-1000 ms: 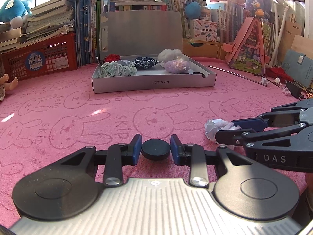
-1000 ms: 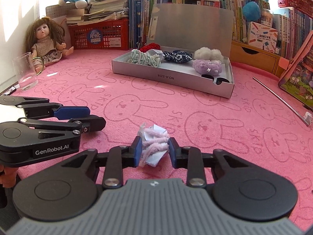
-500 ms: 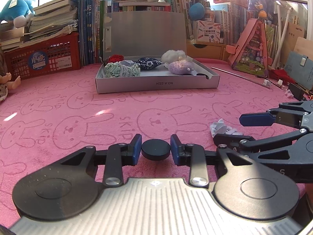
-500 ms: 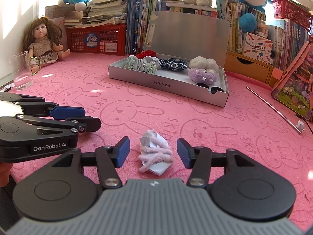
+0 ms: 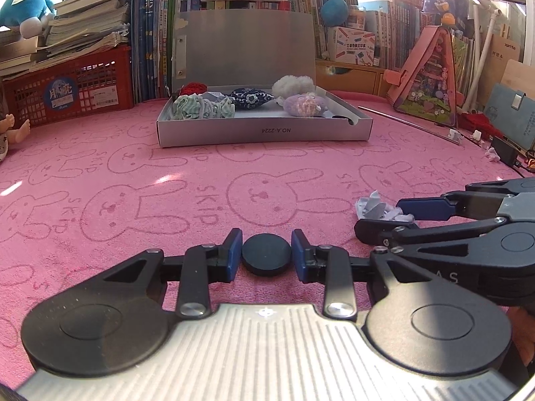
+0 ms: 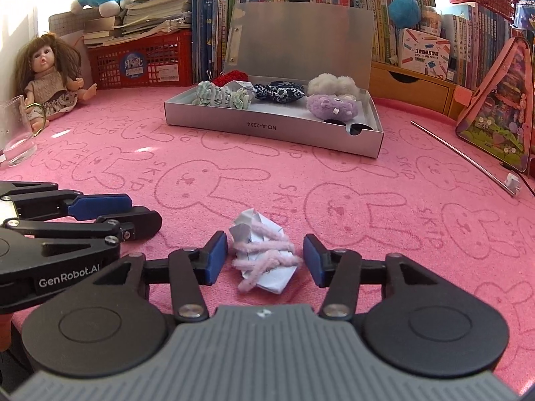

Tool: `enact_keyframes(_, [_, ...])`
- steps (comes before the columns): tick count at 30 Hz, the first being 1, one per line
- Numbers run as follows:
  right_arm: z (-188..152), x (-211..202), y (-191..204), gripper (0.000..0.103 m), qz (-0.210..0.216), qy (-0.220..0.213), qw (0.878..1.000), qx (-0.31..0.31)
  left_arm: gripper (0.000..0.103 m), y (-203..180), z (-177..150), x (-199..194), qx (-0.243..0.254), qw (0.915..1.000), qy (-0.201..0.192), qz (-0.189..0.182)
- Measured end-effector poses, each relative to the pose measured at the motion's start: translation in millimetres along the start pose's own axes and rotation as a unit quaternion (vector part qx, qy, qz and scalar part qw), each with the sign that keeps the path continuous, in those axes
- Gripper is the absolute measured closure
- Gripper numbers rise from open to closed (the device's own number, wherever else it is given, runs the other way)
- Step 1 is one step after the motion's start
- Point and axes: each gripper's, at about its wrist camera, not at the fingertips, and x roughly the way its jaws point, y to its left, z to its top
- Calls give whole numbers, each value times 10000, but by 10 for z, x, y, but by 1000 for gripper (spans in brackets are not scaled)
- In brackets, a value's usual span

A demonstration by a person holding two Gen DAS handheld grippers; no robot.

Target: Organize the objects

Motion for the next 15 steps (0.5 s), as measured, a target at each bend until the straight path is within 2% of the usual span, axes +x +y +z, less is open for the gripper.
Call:
enact_keyframes(1, [-3, -9, 29, 59, 11, -14, 10000, -55, 66, -19, -5, -4, 33, 10000, -4, -14])
enact_keyframes(15, [10, -28, 35, 61, 50, -17, 9999, 107, 67, -44, -2, -30, -152, 9999, 26, -33])
